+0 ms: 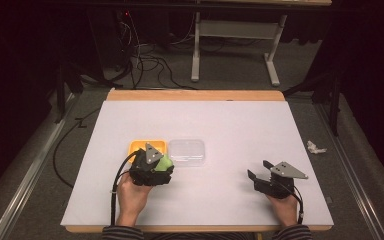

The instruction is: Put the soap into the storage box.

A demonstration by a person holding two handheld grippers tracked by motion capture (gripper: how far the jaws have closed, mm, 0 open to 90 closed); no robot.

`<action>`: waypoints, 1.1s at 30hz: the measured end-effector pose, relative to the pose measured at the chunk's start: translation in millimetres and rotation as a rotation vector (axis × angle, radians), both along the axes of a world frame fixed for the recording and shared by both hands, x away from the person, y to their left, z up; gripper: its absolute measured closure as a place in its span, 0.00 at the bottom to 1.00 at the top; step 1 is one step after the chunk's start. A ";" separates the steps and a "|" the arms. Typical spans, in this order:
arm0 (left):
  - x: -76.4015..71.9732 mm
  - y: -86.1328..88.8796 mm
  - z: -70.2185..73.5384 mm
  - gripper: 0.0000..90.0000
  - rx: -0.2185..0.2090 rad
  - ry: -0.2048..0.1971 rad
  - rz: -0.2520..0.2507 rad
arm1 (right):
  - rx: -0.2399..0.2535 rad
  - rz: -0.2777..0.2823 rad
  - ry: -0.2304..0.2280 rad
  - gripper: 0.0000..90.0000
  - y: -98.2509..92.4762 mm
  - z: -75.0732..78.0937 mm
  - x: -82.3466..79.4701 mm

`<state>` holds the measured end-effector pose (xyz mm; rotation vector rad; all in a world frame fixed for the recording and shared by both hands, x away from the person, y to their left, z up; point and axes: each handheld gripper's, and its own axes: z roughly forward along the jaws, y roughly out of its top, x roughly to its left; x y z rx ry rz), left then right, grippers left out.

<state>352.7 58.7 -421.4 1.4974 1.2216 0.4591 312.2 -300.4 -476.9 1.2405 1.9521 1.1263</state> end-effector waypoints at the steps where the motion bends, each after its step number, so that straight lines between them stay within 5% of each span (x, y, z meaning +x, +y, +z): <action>1: 0.5 1.2 0.5 0.30 0.001 0.000 0.003 | 0.000 0.000 0.000 0.33 0.0 0.0 0.0; 14: 17.2 11.1 5.0 0.30 -0.043 0.029 0.028 | -0.006 0.006 -0.007 0.33 -0.7 0.3 -0.4; 33: 46.5 17.3 2.7 0.30 -0.010 0.060 0.091 | -0.001 0.005 -0.005 0.33 -0.5 0.1 0.0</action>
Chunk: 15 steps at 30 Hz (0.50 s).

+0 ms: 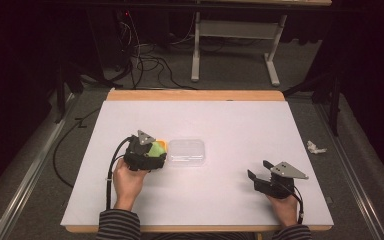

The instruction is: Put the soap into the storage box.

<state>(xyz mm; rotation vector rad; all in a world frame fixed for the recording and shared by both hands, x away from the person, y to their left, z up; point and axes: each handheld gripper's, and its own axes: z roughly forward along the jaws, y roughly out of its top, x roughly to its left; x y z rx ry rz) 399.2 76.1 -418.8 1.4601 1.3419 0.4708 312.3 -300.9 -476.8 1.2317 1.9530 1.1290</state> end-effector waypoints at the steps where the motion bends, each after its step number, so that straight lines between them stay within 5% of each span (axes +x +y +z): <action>1: 1.9 0.6 -0.6 0.30 -0.001 0.005 0.004 | 0.000 0.000 0.000 0.33 0.0 0.0 0.0; 15: 26.9 5.9 -15.9 0.30 0.026 0.055 0.073 | 0.001 -0.001 -0.001 0.33 -0.1 0.0 -0.1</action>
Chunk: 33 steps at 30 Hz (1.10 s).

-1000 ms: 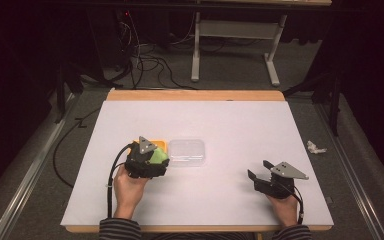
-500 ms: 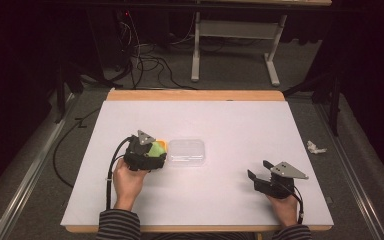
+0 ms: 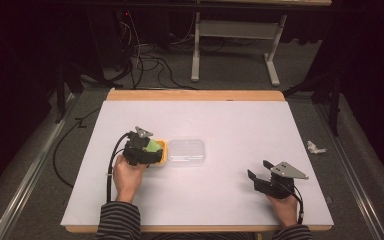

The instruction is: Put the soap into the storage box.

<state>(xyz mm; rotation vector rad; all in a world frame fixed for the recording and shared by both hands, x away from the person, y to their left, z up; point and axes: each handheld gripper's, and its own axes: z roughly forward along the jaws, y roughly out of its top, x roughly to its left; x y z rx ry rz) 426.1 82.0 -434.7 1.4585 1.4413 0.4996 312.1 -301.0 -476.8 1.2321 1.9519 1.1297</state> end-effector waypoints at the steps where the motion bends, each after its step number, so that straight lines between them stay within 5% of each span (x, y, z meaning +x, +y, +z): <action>1: 1.2 -0.1 -1.3 0.30 0.004 0.002 0.003 | -0.002 0.001 0.001 0.33 -0.1 0.2 -0.1; 33: 21.3 2.9 -24.0 0.30 0.068 0.050 0.059 | -0.008 0.000 -0.001 0.33 0.4 0.0 0.0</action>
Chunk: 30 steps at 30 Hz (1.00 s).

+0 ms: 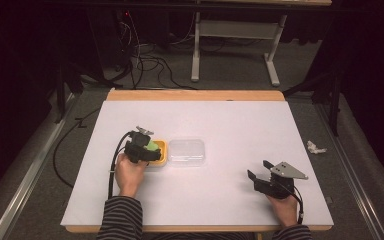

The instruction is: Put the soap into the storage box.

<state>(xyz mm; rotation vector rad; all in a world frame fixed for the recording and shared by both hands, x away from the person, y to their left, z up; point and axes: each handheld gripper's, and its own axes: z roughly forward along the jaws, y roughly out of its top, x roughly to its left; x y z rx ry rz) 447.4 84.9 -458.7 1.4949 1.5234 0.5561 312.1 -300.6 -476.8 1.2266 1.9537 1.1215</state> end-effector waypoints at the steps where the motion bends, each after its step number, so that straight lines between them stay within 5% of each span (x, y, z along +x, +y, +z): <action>1: 0.3 0.1 -0.5 0.30 -0.002 -0.001 0.002 | 0.000 0.000 0.000 0.33 0.0 0.0 0.0; 13: 2.5 3.3 -6.7 0.30 0.007 0.006 0.021 | -0.002 0.001 0.003 0.33 0.2 -0.1 0.4; 30: -0.4 5.3 0.9 0.30 -0.041 -0.050 0.042 | -0.002 0.000 0.006 0.32 0.7 -0.1 0.3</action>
